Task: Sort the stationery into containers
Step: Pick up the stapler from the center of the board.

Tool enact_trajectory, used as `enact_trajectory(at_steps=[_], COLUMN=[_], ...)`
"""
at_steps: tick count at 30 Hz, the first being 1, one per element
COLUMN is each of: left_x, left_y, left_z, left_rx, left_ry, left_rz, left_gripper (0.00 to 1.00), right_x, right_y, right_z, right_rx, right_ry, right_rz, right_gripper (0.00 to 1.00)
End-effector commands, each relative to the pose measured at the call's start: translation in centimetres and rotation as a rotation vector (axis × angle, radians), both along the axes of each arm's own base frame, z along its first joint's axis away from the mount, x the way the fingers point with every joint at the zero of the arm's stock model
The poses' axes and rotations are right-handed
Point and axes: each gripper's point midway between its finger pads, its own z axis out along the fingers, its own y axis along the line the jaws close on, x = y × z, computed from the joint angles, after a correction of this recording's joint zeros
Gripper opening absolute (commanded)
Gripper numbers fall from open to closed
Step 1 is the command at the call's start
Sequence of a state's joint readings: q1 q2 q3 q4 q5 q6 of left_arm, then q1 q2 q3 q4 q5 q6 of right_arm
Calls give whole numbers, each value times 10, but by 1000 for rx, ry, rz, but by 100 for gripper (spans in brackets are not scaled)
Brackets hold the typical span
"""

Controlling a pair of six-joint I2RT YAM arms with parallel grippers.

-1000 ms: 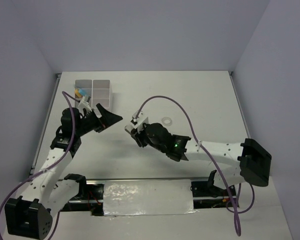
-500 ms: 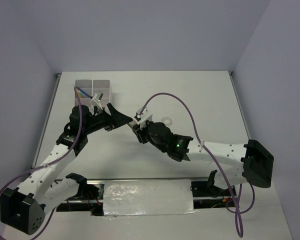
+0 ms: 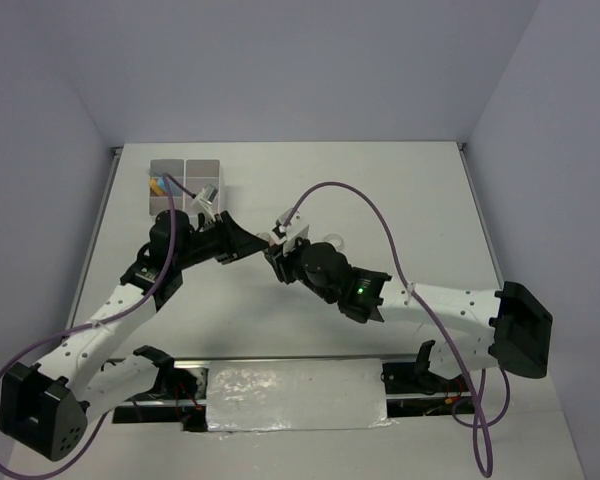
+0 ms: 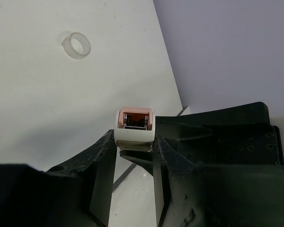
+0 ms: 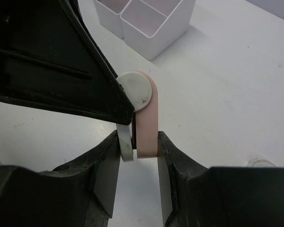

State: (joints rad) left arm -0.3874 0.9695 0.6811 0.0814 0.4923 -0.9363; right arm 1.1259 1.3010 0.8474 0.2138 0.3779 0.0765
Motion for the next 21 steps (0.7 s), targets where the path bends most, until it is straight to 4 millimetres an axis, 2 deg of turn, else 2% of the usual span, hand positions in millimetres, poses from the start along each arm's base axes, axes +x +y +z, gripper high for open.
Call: enact_trajectory(at_steps=[1,5,7,9,10,11,13,14,15,16,17,20,21], left_x=[12,19,23,25,31,33,43,56,57,63,75,87,97], left_y=[-2,1,1,3,8,12,24,40,51,58,79,108,128], left_z=[34,31,30,30,33,28,32,24,13,18,13,11,11], left_rx=[-11,15,23,37,50,79,128,194,245,262,306,321,349], left_ry=[-122,-129,-130,-131,-142,-134,-137,-123,-77,-71,-48,30,35], left_rz=[21,46,55,71,109,134,209,311,363,415,547,761,893], left_gripper=[19,8,1,0,0,0,0,0,0,0,0,0,0], right_x=[-2,-8,-11,-11,-9,-5,-3,2,0,0,0,-4,-6], right_y=[12,12,11,6,2,-3,-15,-23,-32,-38,-45,-65,-73], right_z=[29,29,28,27,27,27,26,26,28,30,29,37,41], right_rx=[91,97,108,122,134,144,163,162,176,193,197,244,253], right_ry=[-42,-55,-53,-51,-43,-39,-19,-16,-17,-13,-10,-7,-7], right_rz=[33,69,85,68,43,23,-5,-29,-39,-52,-72,-100,-113], right_gripper=[15,16,24,66,92,100,100,100,100,100,100,100,100])
